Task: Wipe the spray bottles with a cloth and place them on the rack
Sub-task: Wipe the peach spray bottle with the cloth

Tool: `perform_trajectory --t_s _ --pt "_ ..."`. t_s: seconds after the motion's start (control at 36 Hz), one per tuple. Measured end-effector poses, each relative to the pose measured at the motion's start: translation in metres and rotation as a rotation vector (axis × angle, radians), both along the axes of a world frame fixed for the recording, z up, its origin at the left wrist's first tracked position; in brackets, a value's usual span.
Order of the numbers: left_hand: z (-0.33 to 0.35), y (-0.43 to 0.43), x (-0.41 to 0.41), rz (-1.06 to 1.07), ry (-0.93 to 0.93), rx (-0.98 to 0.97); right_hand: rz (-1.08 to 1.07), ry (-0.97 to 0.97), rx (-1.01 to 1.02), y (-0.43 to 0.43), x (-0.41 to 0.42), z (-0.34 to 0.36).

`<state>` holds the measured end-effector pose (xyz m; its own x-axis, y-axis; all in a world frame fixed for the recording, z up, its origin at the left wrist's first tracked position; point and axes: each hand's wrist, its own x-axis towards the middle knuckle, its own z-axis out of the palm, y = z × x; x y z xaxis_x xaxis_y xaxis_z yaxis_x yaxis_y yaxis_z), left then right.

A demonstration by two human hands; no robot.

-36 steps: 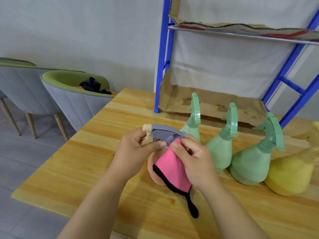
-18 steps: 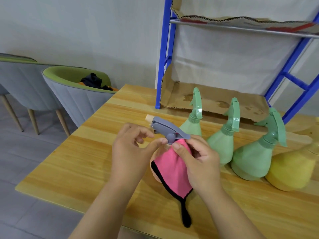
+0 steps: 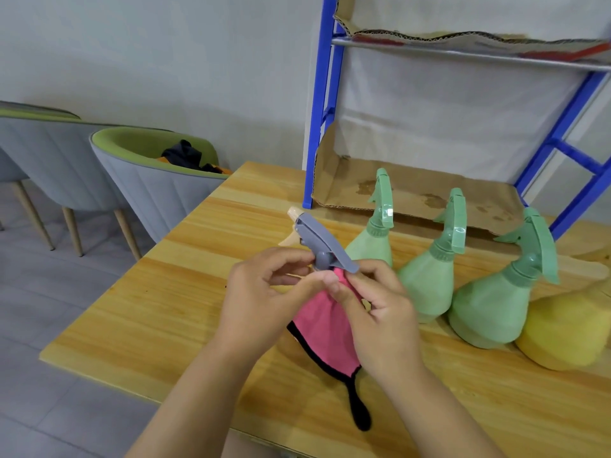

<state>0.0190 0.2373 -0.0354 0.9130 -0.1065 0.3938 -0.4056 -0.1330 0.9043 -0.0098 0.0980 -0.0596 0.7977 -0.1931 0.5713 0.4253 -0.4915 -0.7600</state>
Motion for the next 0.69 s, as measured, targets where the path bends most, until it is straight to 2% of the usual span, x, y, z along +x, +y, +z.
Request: perform_trajectory --t_s 0.08,0.19,0.42,0.58,0.69 --pt "0.002 -0.002 0.001 0.022 0.079 0.004 0.017 -0.058 -0.051 0.003 -0.001 -0.002" --pt "0.006 -0.005 0.001 0.043 0.091 -0.030 -0.007 -0.114 -0.112 0.007 -0.001 -0.006" --pt "0.007 0.006 0.006 -0.166 0.071 -0.040 -0.055 -0.176 -0.221 0.011 0.007 0.005" --pt "0.008 0.009 0.008 -0.185 0.077 -0.046 0.005 -0.042 -0.297 0.008 0.013 0.013" --pt "0.008 0.006 0.005 -0.216 0.111 -0.034 0.078 0.193 -0.248 0.002 0.016 0.018"
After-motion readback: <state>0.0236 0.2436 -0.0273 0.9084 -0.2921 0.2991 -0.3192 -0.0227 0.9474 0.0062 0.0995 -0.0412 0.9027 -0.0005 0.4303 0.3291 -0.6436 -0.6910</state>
